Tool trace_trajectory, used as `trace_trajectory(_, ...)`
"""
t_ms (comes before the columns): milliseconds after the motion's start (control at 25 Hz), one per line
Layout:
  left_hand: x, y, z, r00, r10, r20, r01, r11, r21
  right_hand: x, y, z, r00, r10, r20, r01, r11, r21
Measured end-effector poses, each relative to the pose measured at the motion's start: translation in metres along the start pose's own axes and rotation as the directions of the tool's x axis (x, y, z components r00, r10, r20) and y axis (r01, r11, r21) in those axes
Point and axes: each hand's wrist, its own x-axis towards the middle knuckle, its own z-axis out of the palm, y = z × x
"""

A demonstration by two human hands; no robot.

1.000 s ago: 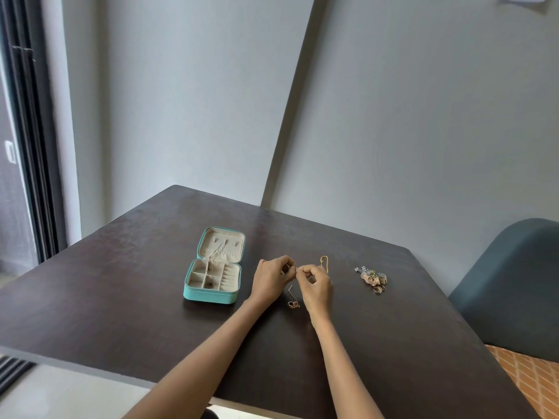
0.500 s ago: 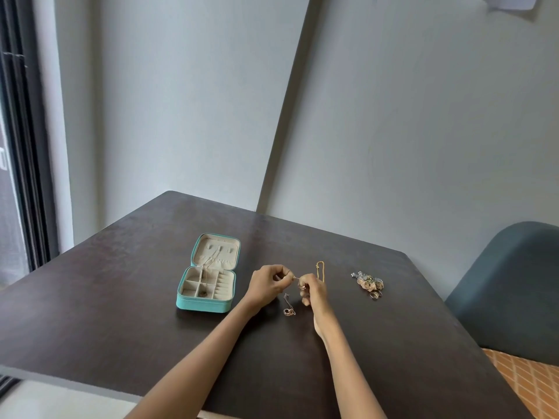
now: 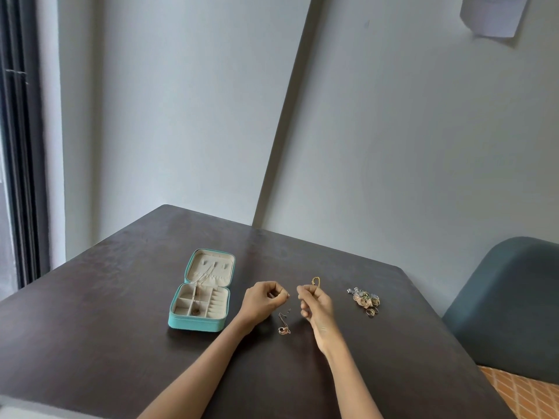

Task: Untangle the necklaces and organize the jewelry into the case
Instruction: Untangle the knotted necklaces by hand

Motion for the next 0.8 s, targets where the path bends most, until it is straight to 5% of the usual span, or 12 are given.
trace_trajectory(120,0.001,-0.001,-0.001,1.000,-0.017,-0.016,0.017,1.000,-0.016,0.003,-0.004,0.003,0.988,-0.149,0.048,0.157,0.944,-0.290)
trace_trajectory(360,0.003,-0.001,-0.002,0.999,-0.029,-0.031,0.028,0.999,-0.016,0.005,-0.024,0.004,0.939,-0.263,0.224,0.341,0.600,-0.724)
trace_trajectory(600,-0.002,0.004,-0.005,0.998,-0.047,-0.029,0.050,0.995,0.081,-0.005,-0.046,0.005,0.908,-0.239,0.345,0.395,0.211,-0.894)
trace_trajectory(800,-0.005,0.013,-0.004,0.999,-0.029,-0.022,0.034,0.974,0.226,-0.005,-0.048,0.005,0.916,-0.198,0.349,0.381,0.157,-0.911)
